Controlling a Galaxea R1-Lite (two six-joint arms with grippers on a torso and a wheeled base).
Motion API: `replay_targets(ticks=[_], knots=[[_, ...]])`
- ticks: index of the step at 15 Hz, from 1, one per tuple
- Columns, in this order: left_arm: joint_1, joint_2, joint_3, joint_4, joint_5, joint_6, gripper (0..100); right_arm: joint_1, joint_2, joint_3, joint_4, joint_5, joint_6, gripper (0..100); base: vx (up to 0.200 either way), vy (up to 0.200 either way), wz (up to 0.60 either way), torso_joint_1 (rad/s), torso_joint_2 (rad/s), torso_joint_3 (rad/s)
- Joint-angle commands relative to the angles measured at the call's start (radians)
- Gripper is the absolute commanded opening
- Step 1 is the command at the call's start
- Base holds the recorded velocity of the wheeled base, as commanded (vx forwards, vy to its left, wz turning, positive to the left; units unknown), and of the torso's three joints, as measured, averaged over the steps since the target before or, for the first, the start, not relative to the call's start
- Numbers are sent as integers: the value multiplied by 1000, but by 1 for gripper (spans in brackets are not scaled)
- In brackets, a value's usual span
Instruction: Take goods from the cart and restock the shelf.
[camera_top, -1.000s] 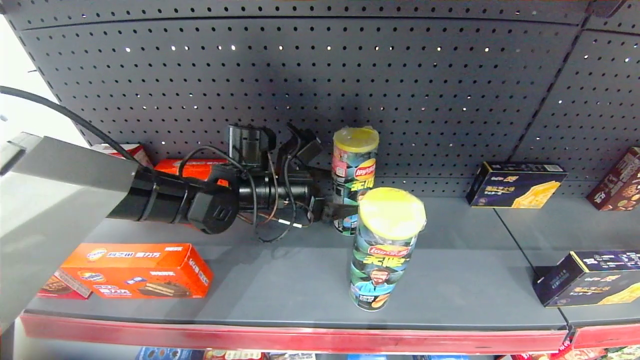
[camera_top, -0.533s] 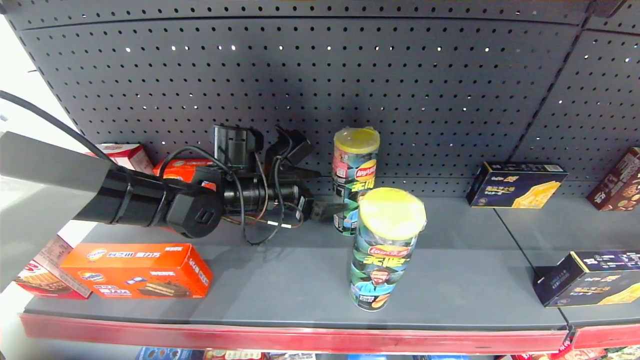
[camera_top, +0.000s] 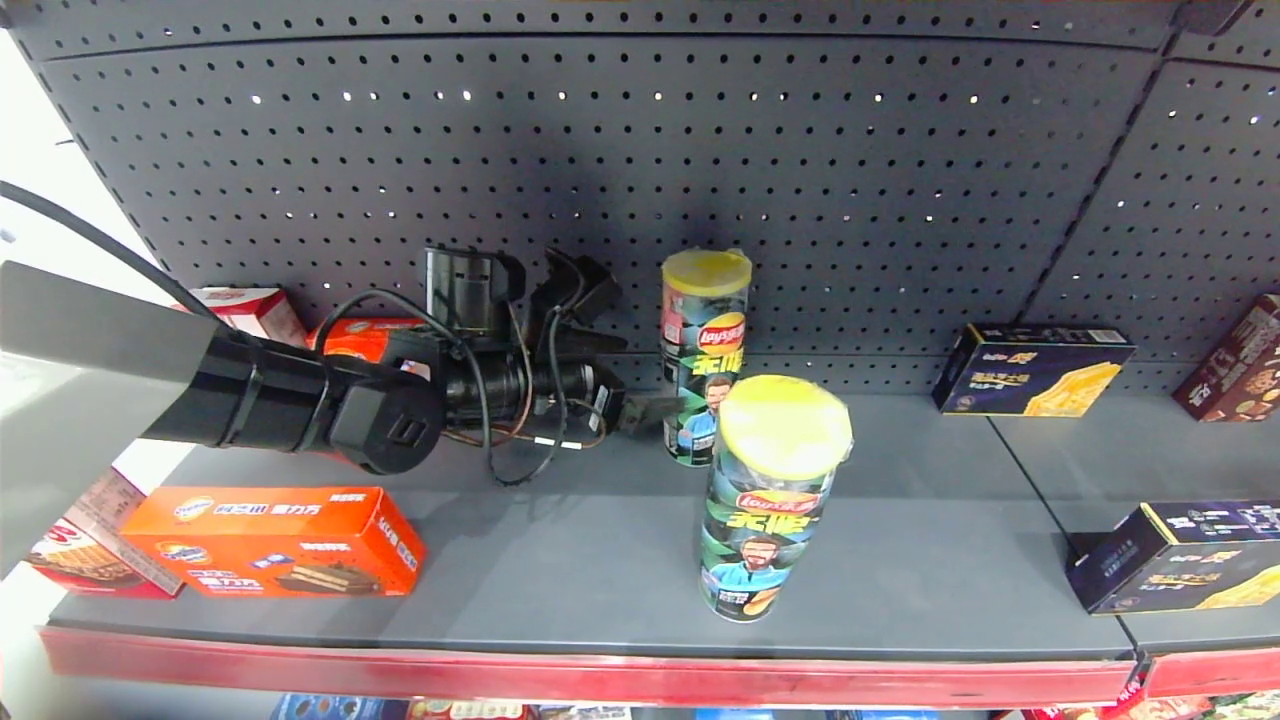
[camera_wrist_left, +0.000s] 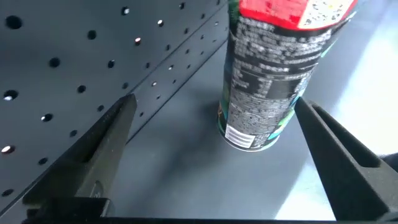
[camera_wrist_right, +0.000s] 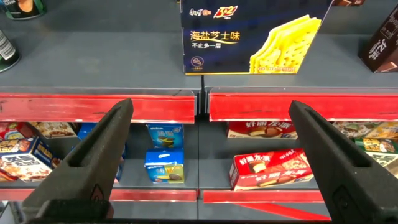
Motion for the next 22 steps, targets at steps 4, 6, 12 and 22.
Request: replay_targets(ticks=[4,6,12,22], knots=[[0,0,-1,-1,35,-19,100,0,-1,0,0,0,0,100,0,0,0,0,0,0],[3,1,-1,-1,43,-21,100,0,-1,0,0,0,0,100,0,0,0,0,0,0],[23,12,-2,-2,78,-18,100,0,1,0,0,0,0,100,0,0,0,0,0,0],[20,-17,19,-22,244,28,100,0,1,0,0,0,0,100,0,0,0,0,0,0]])
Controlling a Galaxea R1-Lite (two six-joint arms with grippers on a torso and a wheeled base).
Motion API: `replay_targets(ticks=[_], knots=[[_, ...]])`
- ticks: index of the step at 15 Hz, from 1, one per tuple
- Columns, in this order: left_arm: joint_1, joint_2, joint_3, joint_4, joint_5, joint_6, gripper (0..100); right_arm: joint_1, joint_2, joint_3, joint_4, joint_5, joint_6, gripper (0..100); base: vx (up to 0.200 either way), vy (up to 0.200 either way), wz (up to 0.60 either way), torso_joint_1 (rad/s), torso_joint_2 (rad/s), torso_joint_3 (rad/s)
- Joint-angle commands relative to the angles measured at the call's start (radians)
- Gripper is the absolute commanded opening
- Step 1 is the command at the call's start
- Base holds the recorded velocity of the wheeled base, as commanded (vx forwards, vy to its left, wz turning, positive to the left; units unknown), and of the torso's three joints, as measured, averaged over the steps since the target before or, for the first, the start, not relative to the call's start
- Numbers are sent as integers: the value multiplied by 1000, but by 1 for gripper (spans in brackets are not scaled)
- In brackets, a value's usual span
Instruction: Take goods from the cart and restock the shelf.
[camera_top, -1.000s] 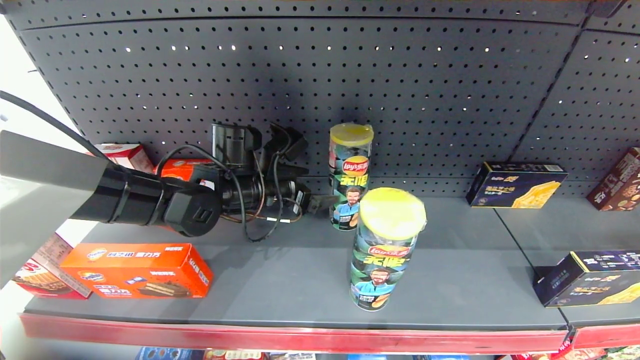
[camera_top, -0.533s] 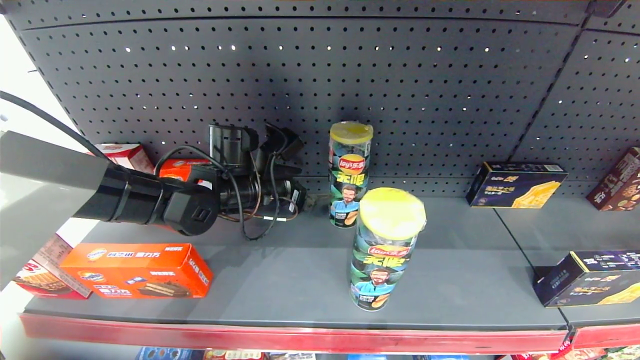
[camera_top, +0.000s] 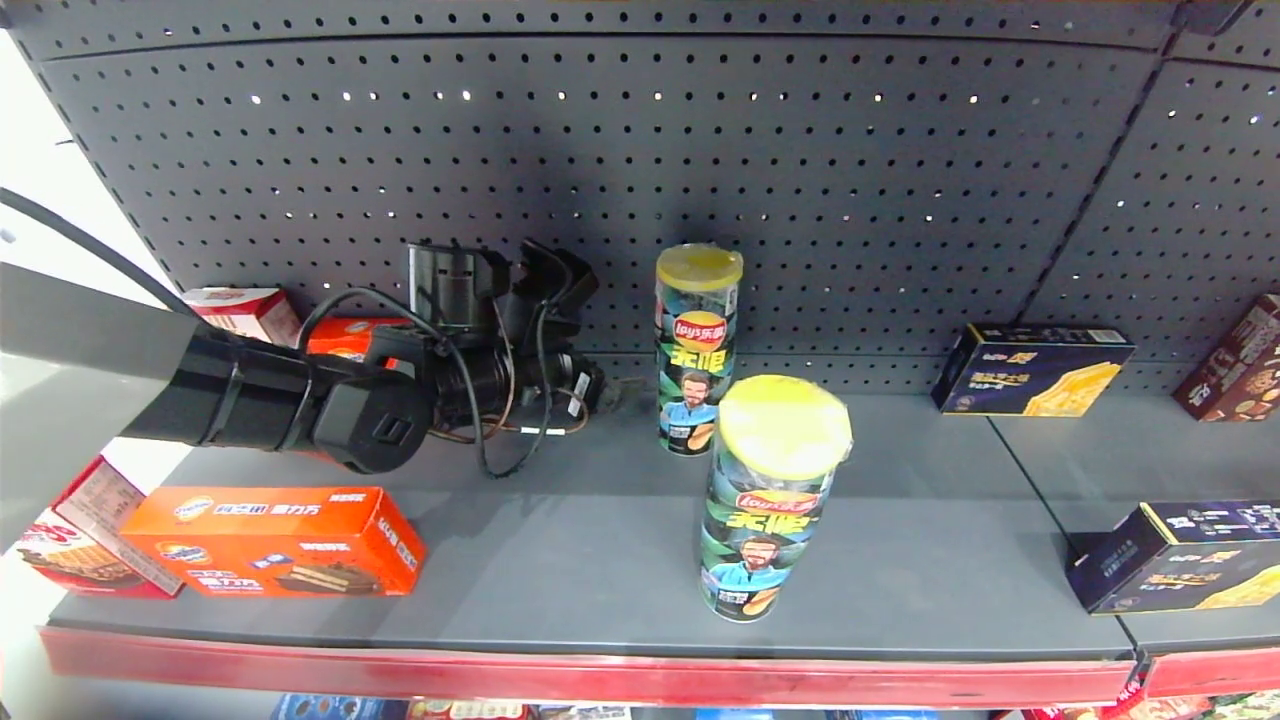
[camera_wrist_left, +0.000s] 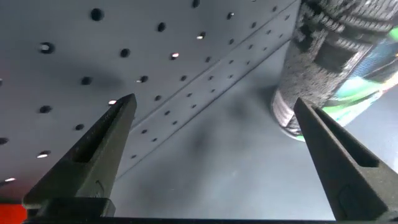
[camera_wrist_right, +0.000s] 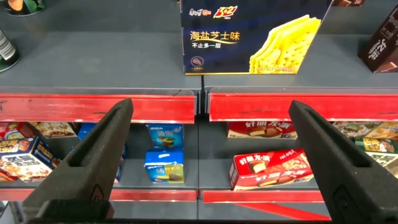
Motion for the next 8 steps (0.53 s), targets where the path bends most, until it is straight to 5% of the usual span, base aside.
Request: replay_targets(ticks=[1,8], knots=[[-2,1,-1,0,8,10,100,1,1,0,0,0,-1,100,0,0,0,0,0,0],[-25,64,-32,-5,28,16,100,1,-1,0,0,0,-1,100,0,0,0,0,0,0]])
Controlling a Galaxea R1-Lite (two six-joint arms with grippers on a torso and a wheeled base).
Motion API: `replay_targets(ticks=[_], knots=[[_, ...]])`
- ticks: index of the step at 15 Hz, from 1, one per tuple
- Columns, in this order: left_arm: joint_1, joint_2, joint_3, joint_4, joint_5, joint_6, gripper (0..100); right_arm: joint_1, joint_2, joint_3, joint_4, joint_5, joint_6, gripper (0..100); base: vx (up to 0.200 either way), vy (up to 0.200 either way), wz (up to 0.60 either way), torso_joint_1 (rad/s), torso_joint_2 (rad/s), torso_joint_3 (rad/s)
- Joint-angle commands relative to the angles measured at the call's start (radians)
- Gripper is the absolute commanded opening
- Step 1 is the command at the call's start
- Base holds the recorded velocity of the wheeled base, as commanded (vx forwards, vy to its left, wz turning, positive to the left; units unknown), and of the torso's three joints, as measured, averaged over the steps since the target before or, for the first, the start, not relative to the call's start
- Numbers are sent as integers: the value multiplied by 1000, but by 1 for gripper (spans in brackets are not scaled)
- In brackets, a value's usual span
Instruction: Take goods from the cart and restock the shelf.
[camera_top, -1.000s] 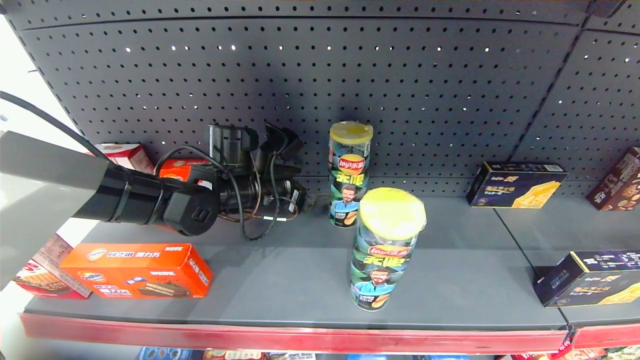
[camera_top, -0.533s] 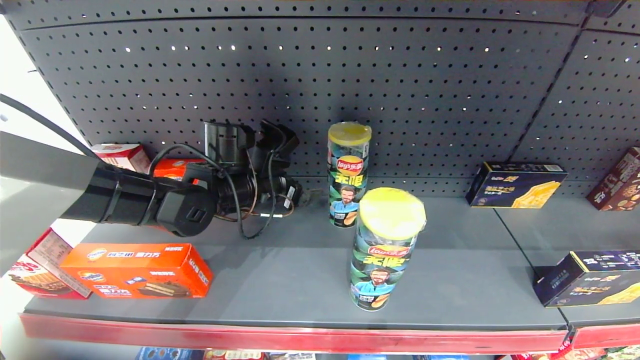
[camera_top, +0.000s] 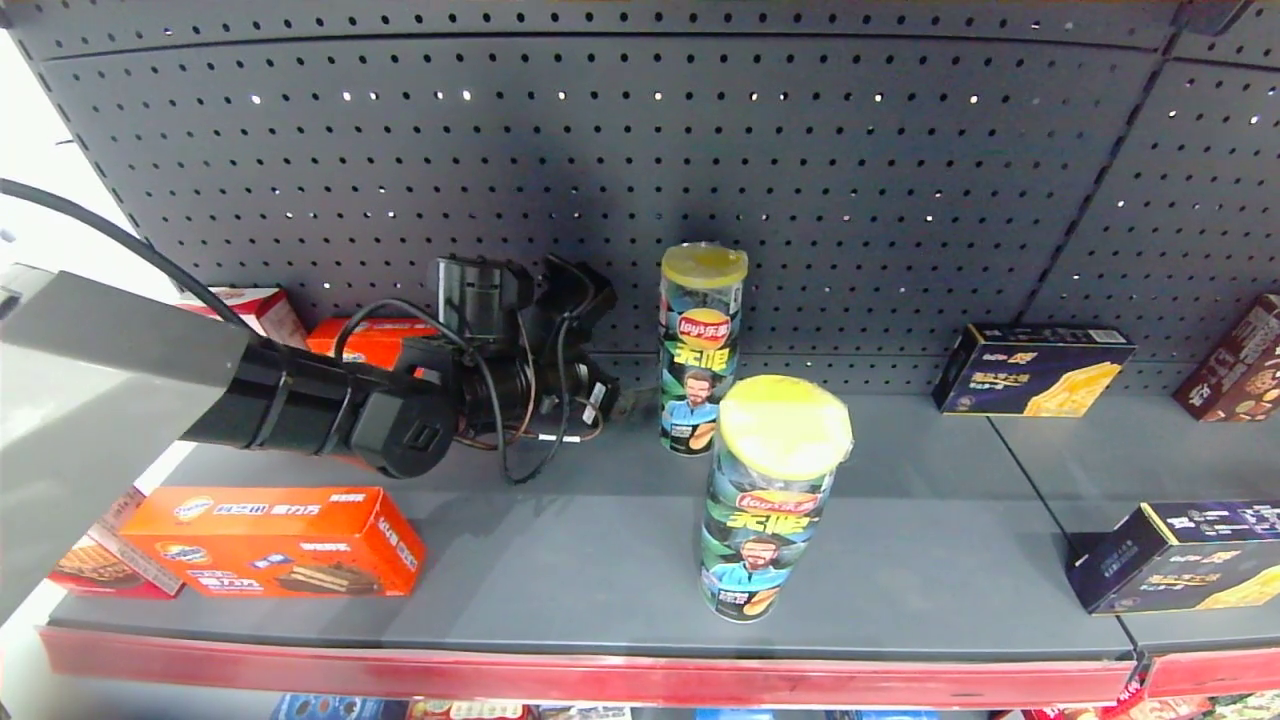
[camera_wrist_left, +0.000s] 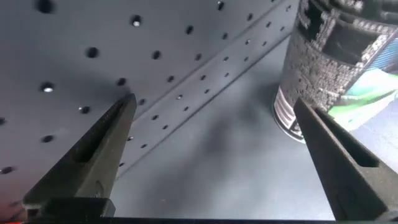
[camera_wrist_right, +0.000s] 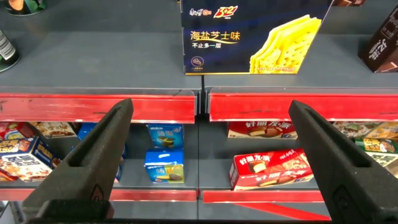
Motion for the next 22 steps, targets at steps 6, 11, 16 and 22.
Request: replay_targets(ticks=[6,11,16,22], knots=[[-26,22,0,2,0,-7,100,2,1,0,0,0,0,100,0,0,0,0,0,0],[-15,19,-1,0,0,-7,100,1,1,0,0,0,0,100,0,0,0,0,0,0],[-20,39,-43,5,7,-4,100,1,1,0,0,0,0,100,0,0,0,0,0,0],[-26,42,-48,8,7,-4,100,1,-1,0,0,0,0,100,0,0,0,0,0,0]])
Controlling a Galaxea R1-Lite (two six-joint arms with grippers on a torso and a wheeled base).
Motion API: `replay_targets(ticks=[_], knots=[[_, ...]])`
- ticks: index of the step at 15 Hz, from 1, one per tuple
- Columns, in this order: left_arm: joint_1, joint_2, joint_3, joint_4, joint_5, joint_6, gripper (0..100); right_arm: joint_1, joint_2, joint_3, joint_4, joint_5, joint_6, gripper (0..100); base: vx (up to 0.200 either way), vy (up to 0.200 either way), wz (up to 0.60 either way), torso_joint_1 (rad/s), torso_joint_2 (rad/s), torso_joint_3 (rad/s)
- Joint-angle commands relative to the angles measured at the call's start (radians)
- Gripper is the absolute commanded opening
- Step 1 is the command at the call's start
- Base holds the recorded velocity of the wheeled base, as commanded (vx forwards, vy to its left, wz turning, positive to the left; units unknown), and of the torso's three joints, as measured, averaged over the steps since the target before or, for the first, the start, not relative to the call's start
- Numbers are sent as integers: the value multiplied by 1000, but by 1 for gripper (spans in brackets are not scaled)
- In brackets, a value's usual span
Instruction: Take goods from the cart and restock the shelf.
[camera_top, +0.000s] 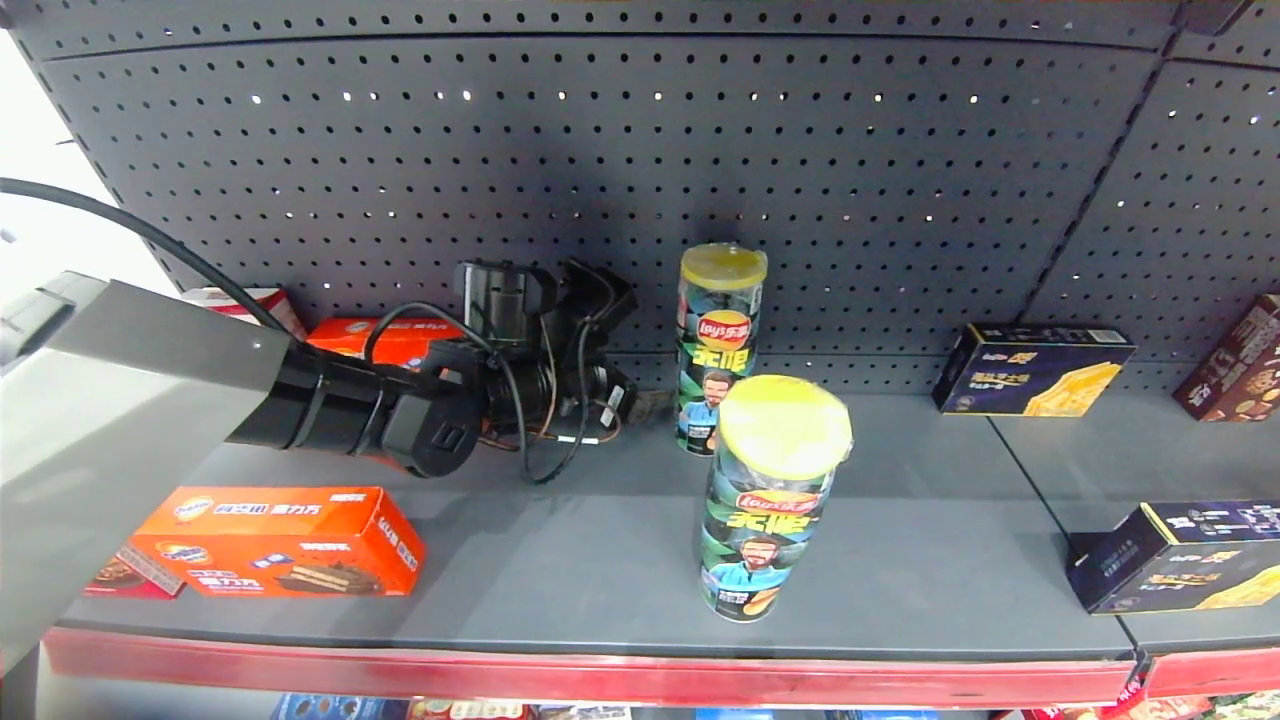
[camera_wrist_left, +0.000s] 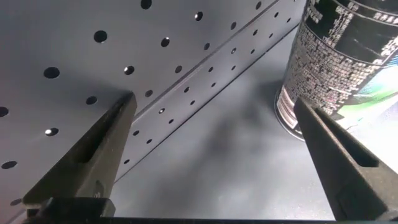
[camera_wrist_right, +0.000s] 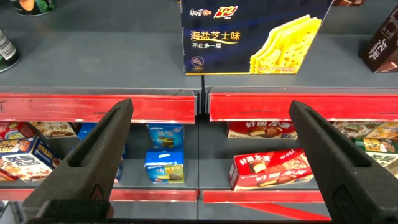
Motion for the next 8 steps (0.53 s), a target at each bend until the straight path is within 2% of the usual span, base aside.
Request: replay_targets(ticks=[1,8], knots=[[-2,2,0,-1,0,0,100,0,1,0,0,0,0,100,0,0,0,0,0,0],[-14,-16,9,-6,7,-3,100,0,-1,0,0,0,0,100,0,0,0,0,0,0]])
